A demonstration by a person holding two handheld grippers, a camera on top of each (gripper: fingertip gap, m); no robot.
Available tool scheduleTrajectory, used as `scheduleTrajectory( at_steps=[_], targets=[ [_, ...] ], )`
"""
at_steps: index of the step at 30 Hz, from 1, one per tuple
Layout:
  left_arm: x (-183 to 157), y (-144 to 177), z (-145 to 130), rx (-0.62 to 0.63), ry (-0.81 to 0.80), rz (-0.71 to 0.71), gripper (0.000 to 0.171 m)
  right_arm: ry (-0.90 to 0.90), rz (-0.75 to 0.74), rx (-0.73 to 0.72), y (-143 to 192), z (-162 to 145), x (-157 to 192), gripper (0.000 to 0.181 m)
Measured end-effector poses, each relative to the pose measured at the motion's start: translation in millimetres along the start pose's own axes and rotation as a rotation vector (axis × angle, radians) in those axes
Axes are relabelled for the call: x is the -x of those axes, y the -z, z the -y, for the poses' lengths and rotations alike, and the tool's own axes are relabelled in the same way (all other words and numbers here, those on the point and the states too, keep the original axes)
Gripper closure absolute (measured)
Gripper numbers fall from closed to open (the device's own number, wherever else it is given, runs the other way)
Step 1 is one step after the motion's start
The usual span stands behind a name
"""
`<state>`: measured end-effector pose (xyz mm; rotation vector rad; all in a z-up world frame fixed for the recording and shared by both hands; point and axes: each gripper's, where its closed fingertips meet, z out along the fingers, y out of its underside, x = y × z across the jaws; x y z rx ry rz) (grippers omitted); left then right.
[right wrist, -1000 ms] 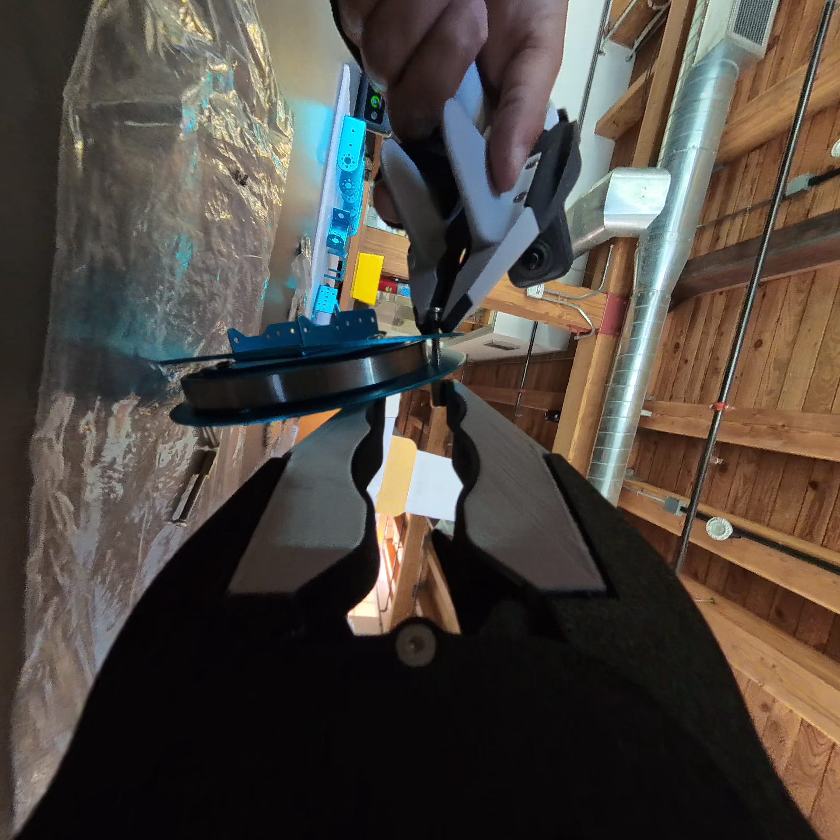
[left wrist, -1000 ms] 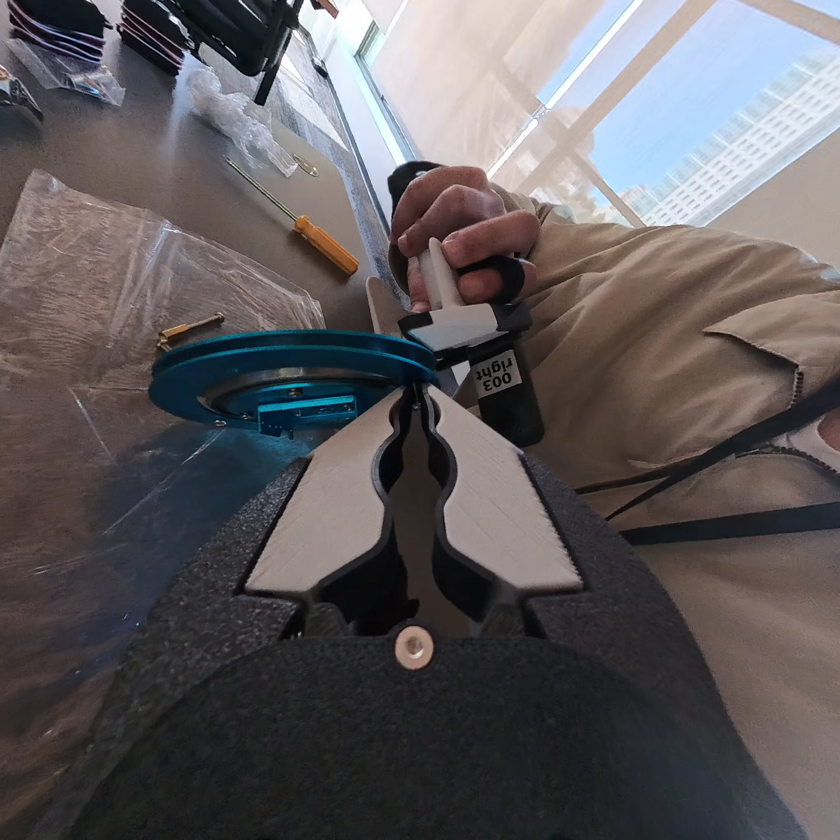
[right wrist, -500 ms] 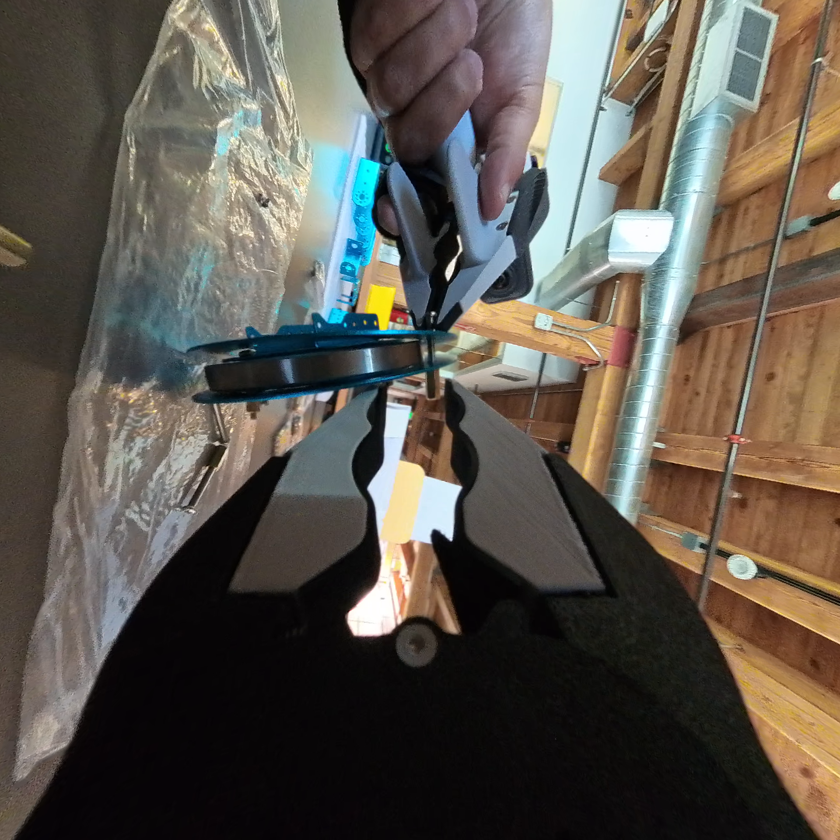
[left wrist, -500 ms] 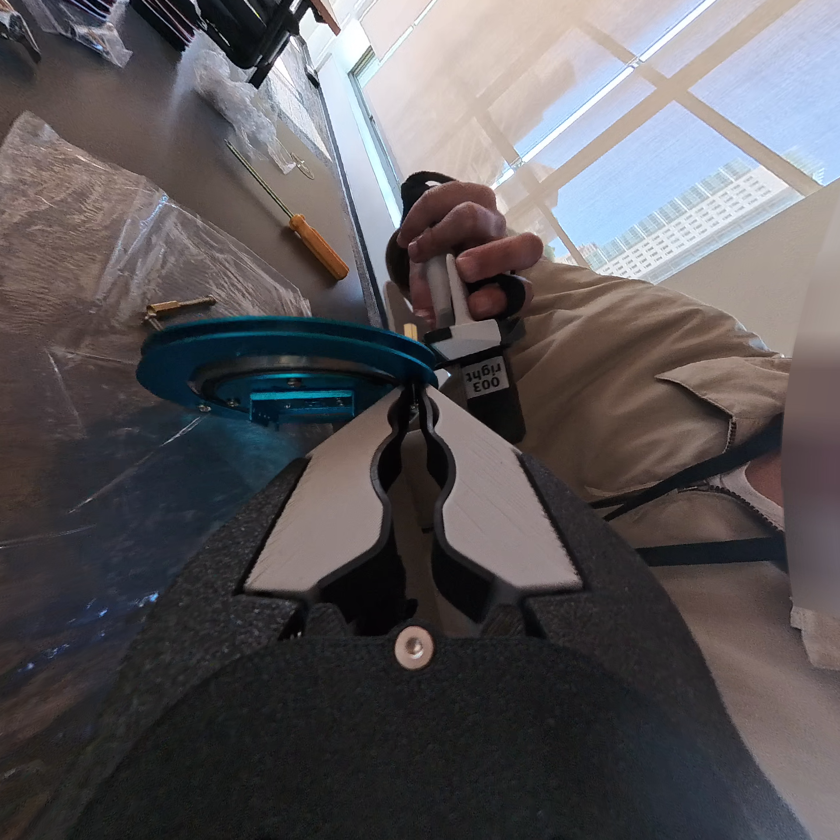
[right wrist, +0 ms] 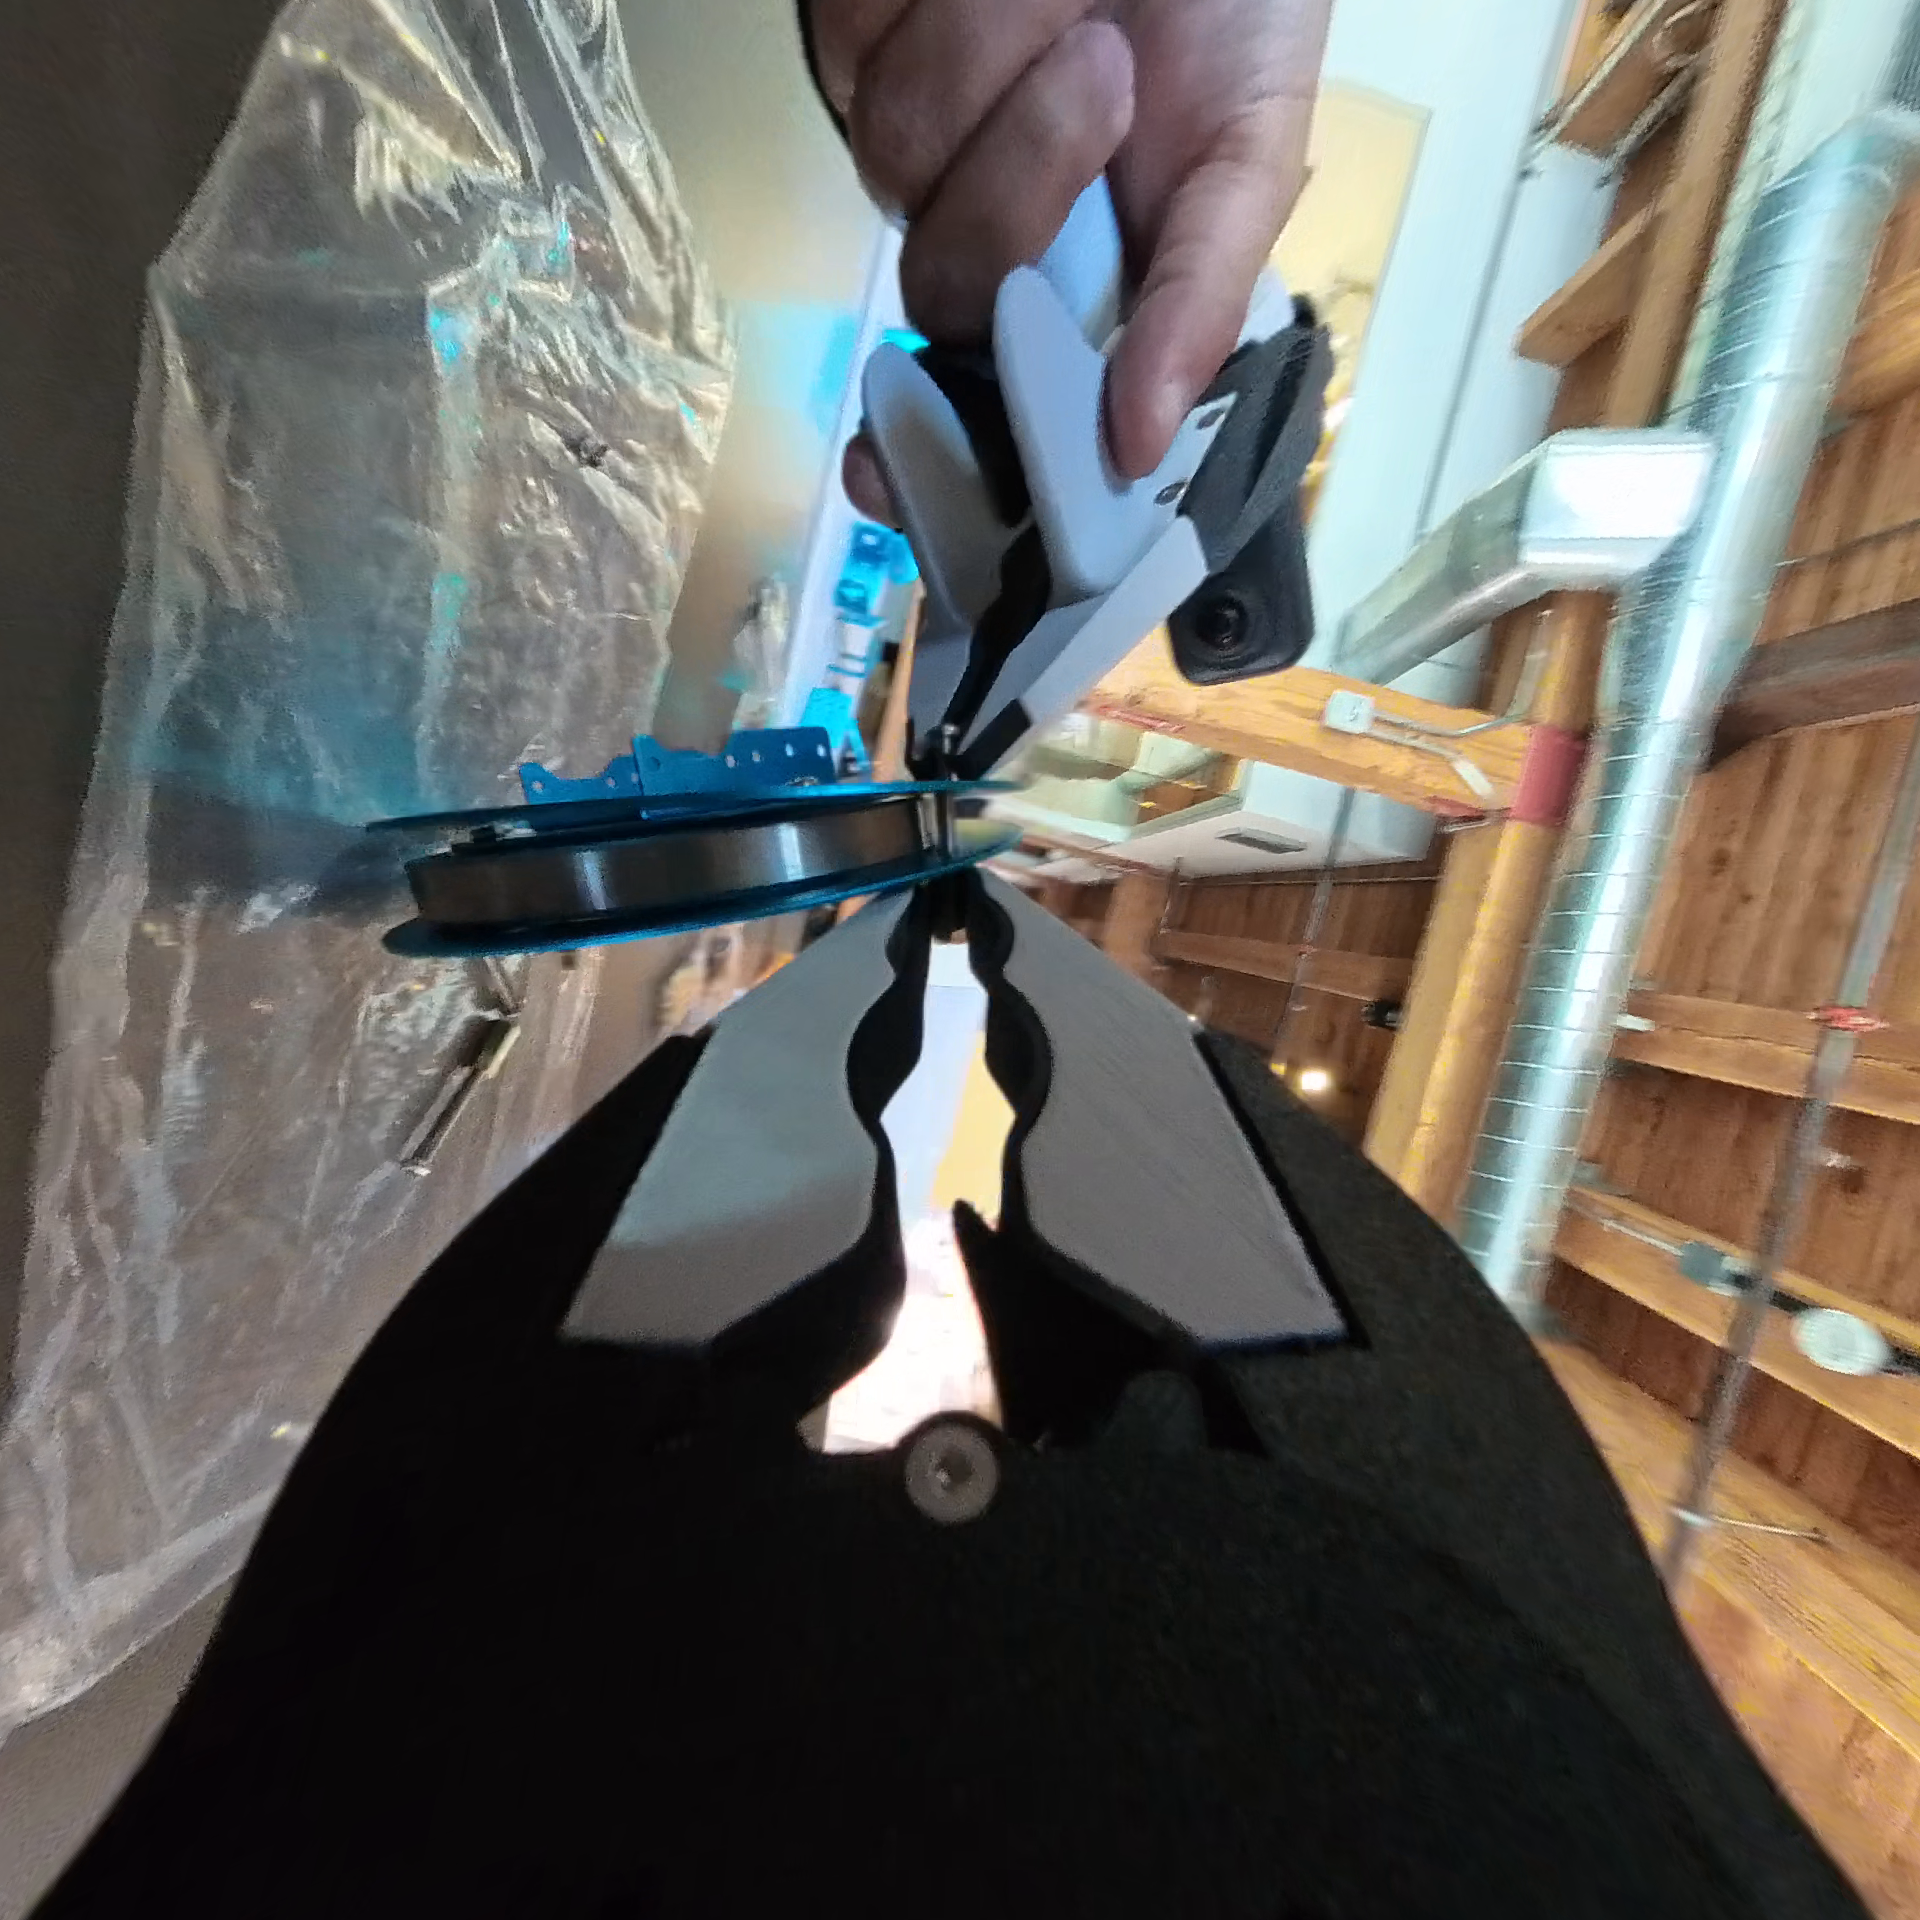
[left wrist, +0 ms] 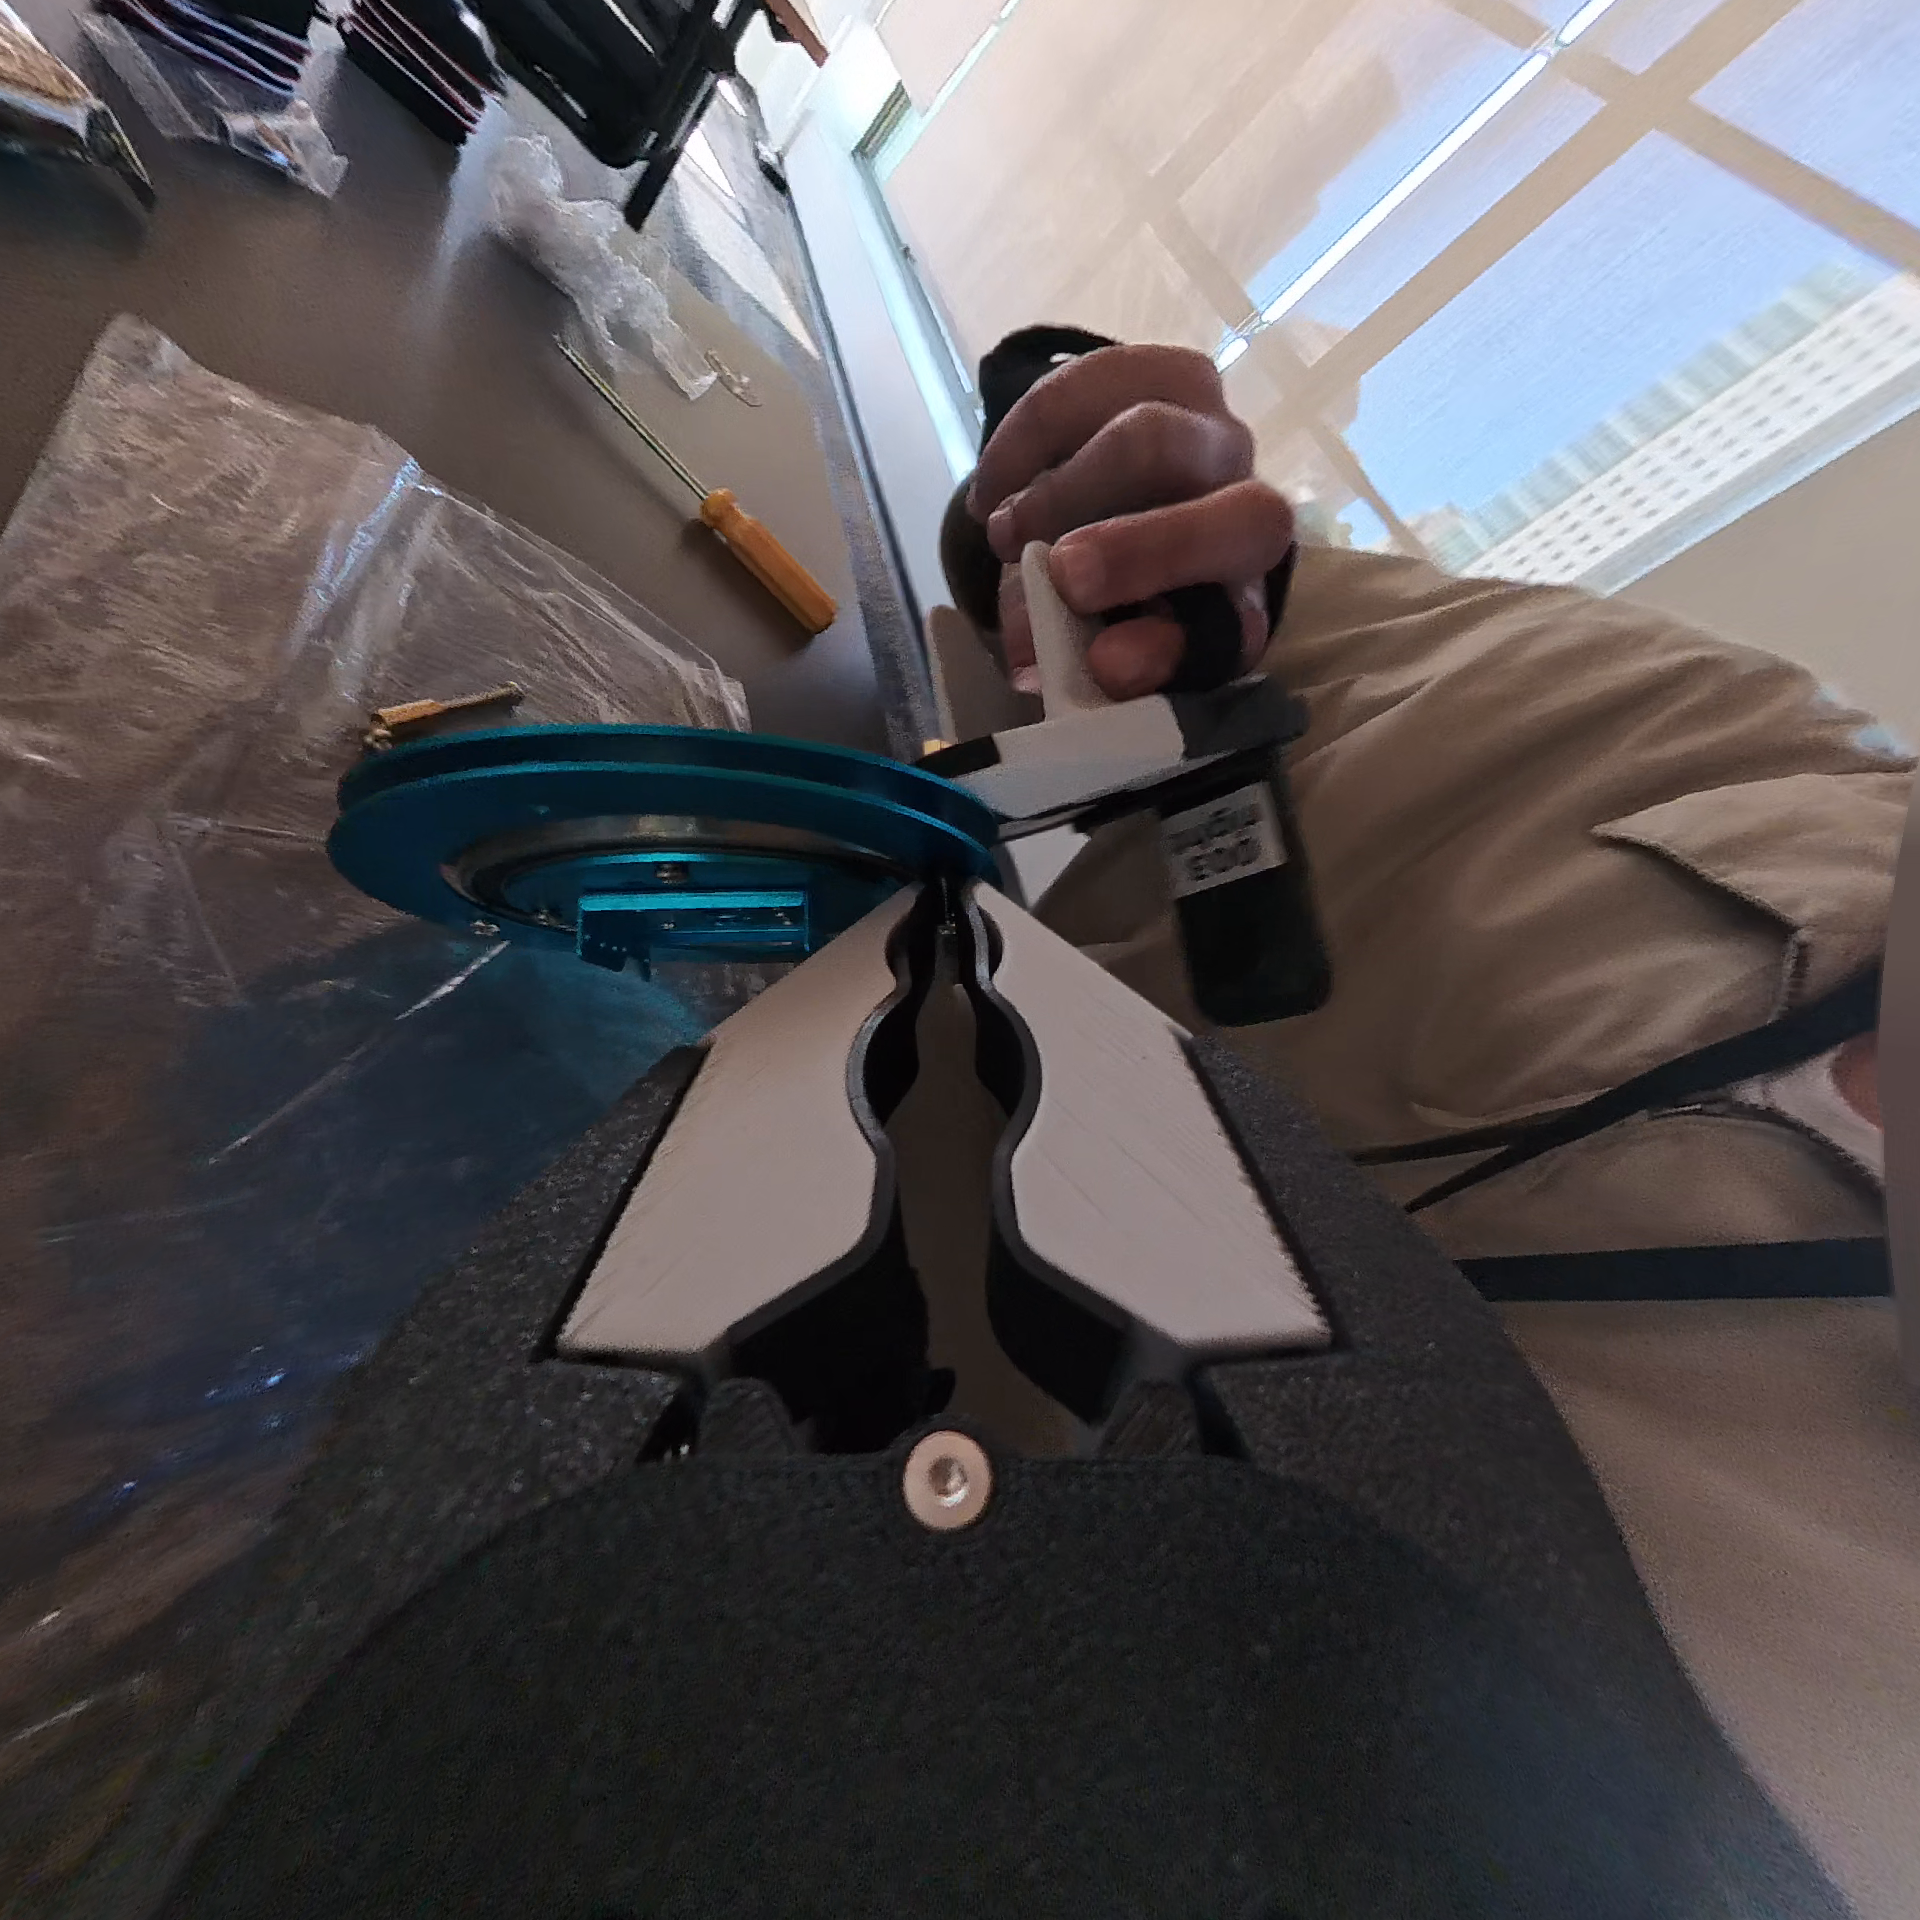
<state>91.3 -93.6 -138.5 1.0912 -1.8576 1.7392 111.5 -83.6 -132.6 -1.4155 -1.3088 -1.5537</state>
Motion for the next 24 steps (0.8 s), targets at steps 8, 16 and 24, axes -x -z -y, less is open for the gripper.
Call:
scheduleTrajectory(
  at_steps=[8,16,24],
  targets=[
    [-2,-8,-3,0.185,-0.832,0.575,0.171,-0.425,0.581,0.052,10,0,12,0.178],
    [-6,-23,-8,0.305,-1.514,0.943,0.171,-1.089,1.472,0.003,41,10,24,0.178],
    [-1,-29,-14,0.406,-1.907,1.135,0.171,-1.774,2.362,0.1,61,18,24,0.177]
  ],
)
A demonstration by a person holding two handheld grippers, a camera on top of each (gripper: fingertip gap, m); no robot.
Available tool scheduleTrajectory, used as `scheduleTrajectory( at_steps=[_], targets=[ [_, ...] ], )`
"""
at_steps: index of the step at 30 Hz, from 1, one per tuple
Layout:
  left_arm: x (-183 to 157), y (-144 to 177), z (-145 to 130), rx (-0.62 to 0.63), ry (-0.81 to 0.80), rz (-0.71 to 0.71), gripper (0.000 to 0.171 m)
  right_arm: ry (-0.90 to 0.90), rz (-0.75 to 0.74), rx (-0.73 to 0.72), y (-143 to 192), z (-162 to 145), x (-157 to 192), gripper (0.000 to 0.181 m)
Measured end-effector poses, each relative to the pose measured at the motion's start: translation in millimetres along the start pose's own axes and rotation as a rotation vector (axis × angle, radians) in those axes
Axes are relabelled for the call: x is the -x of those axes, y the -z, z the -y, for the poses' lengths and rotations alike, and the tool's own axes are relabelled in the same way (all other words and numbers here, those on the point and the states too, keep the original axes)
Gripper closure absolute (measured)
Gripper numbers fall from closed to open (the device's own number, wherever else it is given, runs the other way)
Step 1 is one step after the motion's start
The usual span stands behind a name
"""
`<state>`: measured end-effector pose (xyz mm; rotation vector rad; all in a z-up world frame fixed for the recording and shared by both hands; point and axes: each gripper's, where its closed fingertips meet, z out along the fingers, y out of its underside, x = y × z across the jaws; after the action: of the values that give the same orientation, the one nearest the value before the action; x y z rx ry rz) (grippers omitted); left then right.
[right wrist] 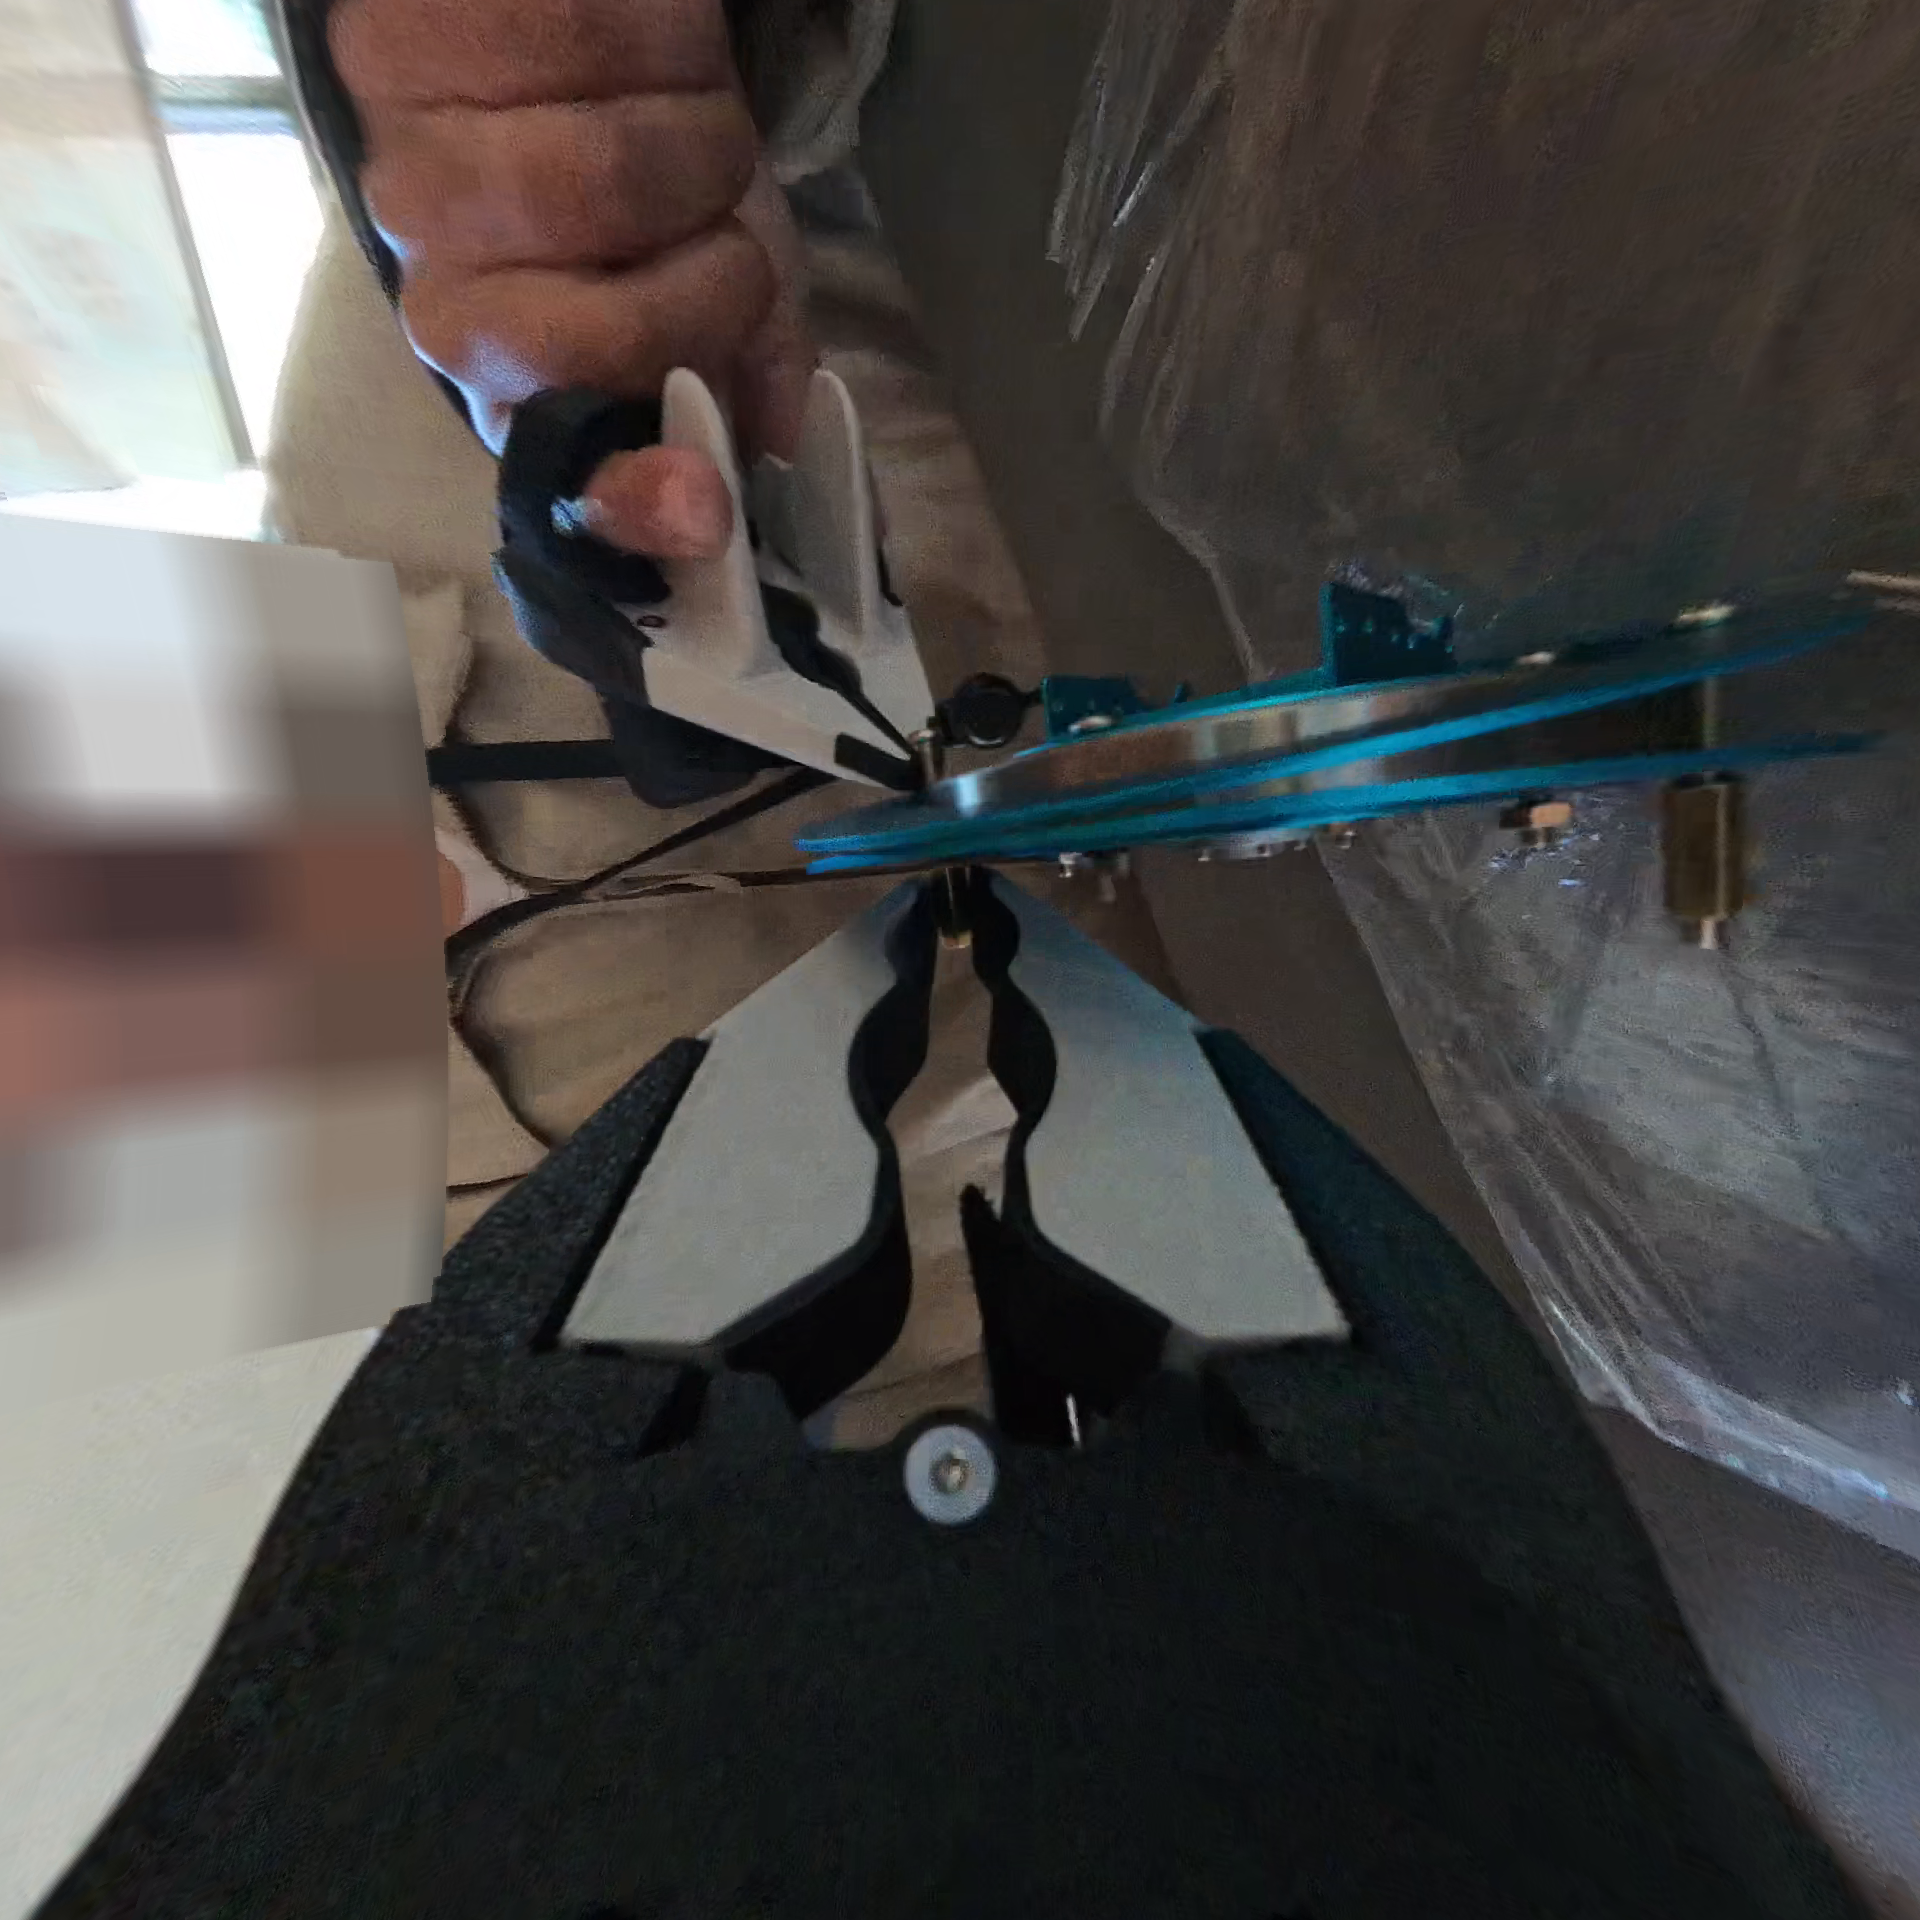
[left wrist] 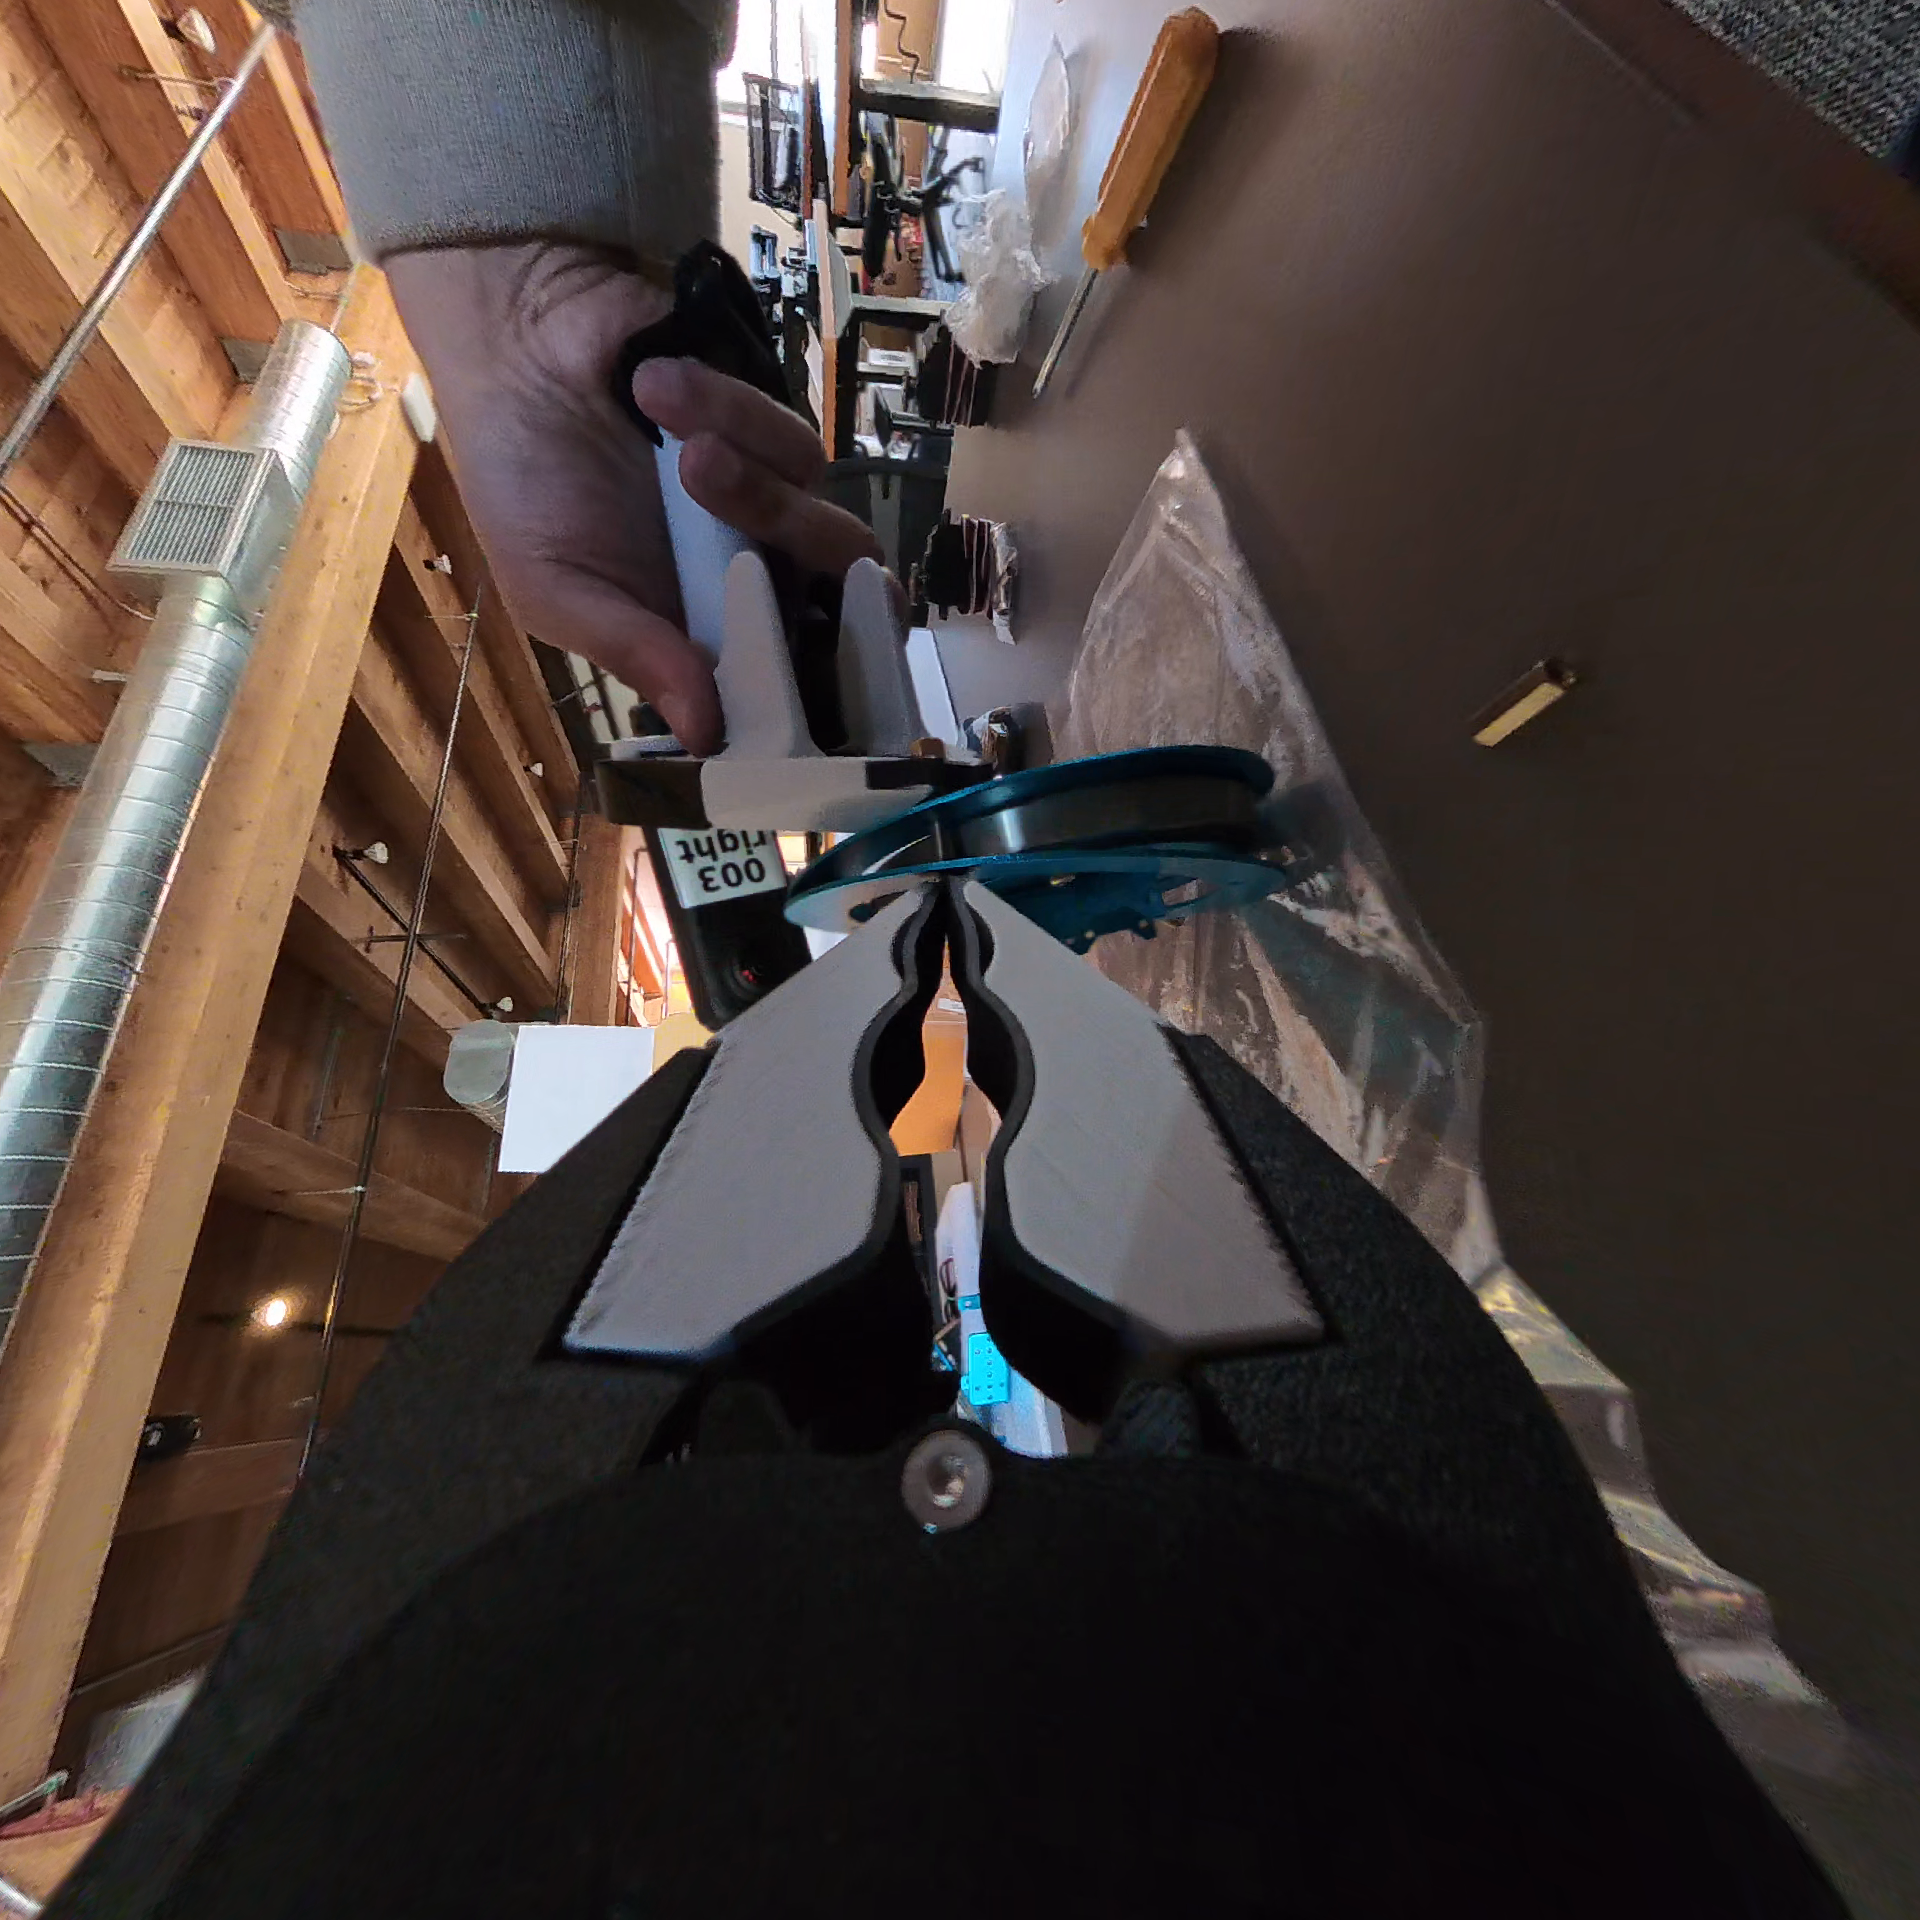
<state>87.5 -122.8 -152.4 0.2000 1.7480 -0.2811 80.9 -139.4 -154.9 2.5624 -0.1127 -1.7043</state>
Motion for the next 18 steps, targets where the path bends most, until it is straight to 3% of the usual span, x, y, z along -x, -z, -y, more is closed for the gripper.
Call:
scheduleTrajectory(
  at_steps=[4,7,8,11,15,18],
  targets=[
    [-4,0,0,-0.028,0.075,-0.053,0.171,0.098,-0.079,-0.008,-1,1,-5,0.177],
    [3,6,3,-0.109,0.255,-0.12,0.171,0.185,-0.156,-0.016,-2,1,-1,0.177],
    [6,8,2,-0.131,0.347,-0.162,0.171,0.191,-0.154,-0.025,-2,1,1,0.177],
    [4,8,-6,-0.142,0.649,-0.34,0.147,0.207,-0.136,-0.063,0,4,5,0.177],
    [-3,4,-7,-0.205,1.077,-0.579,0.149,0.304,-0.169,-0.123,6,10,4,0.177],
    [4,5,-2,-0.302,1.367,-0.724,0.153,0.459,-0.339,-0.163,9,13,1,0.177]
  ],
)
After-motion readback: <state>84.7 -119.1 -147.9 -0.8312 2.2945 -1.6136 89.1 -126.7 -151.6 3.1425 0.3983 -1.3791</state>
